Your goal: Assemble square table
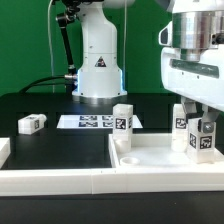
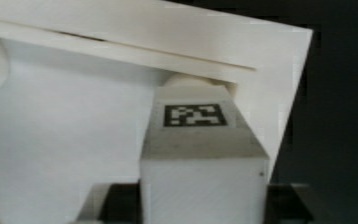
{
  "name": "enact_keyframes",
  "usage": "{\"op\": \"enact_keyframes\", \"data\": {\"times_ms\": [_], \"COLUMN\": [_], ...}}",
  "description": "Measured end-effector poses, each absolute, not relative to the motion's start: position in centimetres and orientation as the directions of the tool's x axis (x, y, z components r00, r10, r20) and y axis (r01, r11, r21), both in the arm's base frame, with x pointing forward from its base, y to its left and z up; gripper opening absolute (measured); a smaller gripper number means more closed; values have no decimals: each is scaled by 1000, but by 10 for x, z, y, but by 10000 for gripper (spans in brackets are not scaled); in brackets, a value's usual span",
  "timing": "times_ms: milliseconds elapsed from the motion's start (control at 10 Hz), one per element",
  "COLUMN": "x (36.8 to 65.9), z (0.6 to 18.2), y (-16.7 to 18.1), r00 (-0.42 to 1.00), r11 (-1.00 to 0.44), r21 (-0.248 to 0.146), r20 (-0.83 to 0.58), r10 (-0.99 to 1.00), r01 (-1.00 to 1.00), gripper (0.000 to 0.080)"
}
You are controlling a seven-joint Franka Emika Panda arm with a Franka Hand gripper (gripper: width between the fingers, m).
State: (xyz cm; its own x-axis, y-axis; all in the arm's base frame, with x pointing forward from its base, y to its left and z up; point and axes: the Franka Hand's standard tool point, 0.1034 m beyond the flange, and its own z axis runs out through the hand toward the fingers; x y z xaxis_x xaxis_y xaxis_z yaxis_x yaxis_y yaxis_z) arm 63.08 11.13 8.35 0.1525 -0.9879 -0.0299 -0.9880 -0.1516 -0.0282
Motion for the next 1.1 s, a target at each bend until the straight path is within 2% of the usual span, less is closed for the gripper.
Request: {"op": "enact_keyframes", "data": {"times_ms": [100,300,400,500,600,700,900,1100], "x": [630,630,631,631,631,632,634,633], "z": [83,84,83,84,84,83,82,80], "y": [114,114,114,114,117,122,124,124], "r00": [56,14,32,88,144,199,459,603], "r11": [-55,-13,-31,-87,-143,-197,-459,-603], "r21": [-25,-24,-27,-28,-38,-55,-88,-94], "r20": [-32,-33,-32,-29,-27,-22,13,37], "r10": [-998,-999,-999,-996,-989,-980,-888,-797], "r01": [-998,-1000,-999,-996,-989,-979,-884,-792], "gripper": [292,292,364,364,551,629,646,649]}}
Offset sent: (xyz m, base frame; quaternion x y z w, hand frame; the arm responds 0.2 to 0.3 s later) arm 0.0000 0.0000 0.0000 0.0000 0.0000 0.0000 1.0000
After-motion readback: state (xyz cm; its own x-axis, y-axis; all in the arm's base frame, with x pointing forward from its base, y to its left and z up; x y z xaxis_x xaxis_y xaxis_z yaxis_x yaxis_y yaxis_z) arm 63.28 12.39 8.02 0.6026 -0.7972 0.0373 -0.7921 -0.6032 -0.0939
